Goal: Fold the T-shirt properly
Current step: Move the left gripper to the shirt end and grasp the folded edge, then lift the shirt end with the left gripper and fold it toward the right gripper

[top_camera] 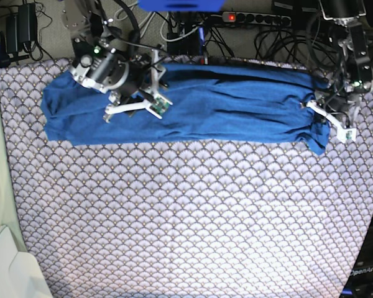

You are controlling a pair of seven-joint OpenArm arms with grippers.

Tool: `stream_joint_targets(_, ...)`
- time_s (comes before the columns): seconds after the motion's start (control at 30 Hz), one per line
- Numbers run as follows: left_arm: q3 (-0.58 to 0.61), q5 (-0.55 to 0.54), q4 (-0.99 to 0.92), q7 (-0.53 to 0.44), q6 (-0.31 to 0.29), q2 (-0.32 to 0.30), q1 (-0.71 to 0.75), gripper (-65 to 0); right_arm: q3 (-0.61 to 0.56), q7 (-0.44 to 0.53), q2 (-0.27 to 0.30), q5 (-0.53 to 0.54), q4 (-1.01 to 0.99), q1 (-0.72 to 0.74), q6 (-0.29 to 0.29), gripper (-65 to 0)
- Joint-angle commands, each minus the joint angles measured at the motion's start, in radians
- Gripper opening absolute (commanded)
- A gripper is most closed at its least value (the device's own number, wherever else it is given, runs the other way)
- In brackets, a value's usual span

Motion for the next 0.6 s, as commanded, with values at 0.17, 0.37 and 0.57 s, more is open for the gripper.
stream_joint_targets(0.17,0.006,0.013,0.247,0.035,0.017,0.0,0.035,-64.7,0.091,0.023,-0.005,0.009,0.02,0.026,0.007,-34.8)
stream_joint_targets(0.37,0.098,0.059,0.443,0.035,0.128,0.019,0.055,-64.7,0.202,0.025,-0.006,0.014,0.02,0.048,0.007,-34.8)
stream_joint_targets(0.57,0.414,0.25,0.477,0.035,0.204,0.037,0.058,-64.7,0.309,0.015,-0.006,0.014,0.02,0.075,0.014,-34.8)
